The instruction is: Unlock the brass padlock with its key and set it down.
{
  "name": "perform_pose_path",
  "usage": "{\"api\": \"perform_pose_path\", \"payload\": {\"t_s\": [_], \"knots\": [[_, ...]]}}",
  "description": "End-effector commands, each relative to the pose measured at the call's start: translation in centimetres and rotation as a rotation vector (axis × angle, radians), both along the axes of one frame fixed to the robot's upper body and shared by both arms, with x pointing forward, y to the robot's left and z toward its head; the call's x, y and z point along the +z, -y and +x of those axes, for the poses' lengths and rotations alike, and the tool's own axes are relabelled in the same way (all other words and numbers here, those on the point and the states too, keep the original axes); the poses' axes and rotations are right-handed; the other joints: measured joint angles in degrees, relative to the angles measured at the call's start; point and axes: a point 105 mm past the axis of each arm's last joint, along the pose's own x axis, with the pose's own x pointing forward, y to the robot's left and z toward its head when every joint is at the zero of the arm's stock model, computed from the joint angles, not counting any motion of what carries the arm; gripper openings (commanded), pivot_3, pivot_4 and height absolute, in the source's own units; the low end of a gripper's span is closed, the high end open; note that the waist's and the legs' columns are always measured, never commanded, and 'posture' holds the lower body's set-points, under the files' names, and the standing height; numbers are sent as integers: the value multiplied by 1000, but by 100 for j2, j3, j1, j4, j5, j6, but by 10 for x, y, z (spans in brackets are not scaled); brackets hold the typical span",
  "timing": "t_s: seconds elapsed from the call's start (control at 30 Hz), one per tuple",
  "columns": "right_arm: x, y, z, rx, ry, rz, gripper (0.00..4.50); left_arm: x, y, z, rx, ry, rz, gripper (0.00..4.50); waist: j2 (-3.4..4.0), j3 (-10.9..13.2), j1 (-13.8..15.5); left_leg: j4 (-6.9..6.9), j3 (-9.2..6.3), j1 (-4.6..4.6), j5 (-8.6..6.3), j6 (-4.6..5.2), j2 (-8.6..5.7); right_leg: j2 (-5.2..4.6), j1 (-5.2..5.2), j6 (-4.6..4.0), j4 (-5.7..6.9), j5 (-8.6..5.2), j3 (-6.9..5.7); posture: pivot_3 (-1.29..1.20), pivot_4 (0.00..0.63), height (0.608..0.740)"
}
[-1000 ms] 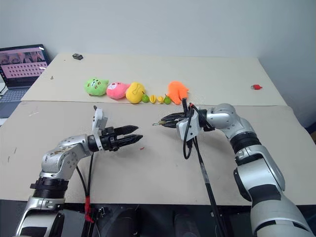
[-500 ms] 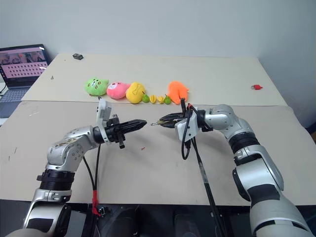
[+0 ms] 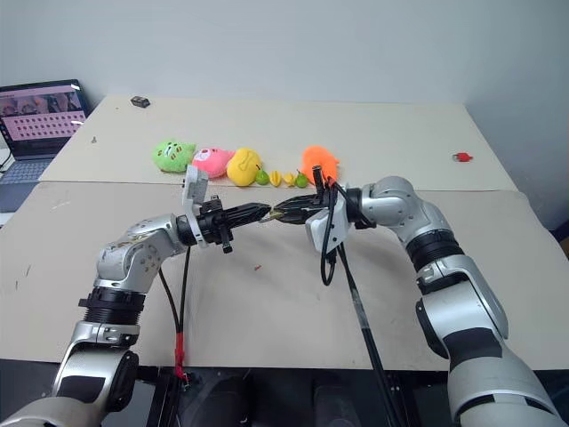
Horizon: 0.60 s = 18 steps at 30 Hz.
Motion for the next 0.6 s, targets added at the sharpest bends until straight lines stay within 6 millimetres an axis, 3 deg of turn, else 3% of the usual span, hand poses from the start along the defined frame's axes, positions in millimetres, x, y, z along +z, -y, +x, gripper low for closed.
{"api": "perform_pose_path", "payload": {"t_s": [0.03, 0.6], "knots": [[30, -1, 1, 9, 73, 91, 128, 7, 1, 0, -9, 21, -6, 22, 0, 0, 1, 0, 0, 0, 0, 0, 0, 0, 0, 0, 0, 0, 0, 0, 150, 722], [52, 1, 17, -56, 149, 111, 128, 5, 3, -4, -7, 5, -22, 22, 0, 0, 1, 0, 0, 0, 0, 0, -1, -1, -1, 0, 0, 0, 1, 0, 150, 722]]}}
